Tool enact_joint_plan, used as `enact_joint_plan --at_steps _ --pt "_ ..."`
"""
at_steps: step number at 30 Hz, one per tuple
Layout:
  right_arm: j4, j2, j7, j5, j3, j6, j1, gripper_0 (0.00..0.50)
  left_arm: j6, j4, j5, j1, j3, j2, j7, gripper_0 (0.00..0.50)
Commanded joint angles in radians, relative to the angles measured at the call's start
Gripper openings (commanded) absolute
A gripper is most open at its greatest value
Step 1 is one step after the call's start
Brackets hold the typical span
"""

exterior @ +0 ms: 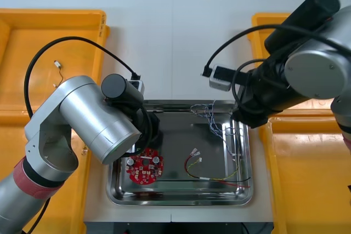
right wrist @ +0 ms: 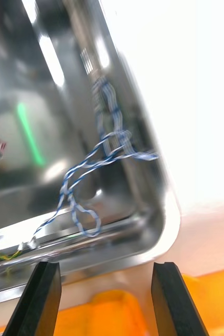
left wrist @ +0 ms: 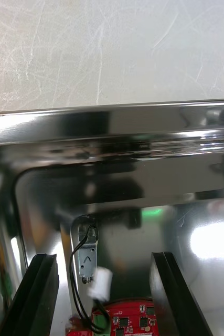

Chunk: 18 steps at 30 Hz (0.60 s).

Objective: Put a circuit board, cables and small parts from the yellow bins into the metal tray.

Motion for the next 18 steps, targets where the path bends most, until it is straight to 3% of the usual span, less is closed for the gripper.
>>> enact_joint_plan --at_steps 1,6,11,18 --pt "-0.046 0.015 -0.044 -0.025 -0.098 0.005 -0.085 0.500 -0.017 -0.031 -0.004 0.019 -0.019 -0.016 0.081 0.500" --pt "-0.042 0.012 -0.083 -0.074 -0.193 0.005 -0.111 0.500 -0.018 -0.031 0.002 0.019 -0.018 -0.013 0.085 0.500" --pt "-0.075 0.009 -0.179 -0.072 -0.263 0.005 -0.128 0.500 -0.017 -0.032 0.007 0.011 -0.019 0.006 0.081 0.500" --pt "-0.115 -0.036 -0.336 -0.072 -0.348 0.005 -0.128 0.500 0.020 -0.042 0.107 -0.058 0.031 0.055 0.068 0.500"
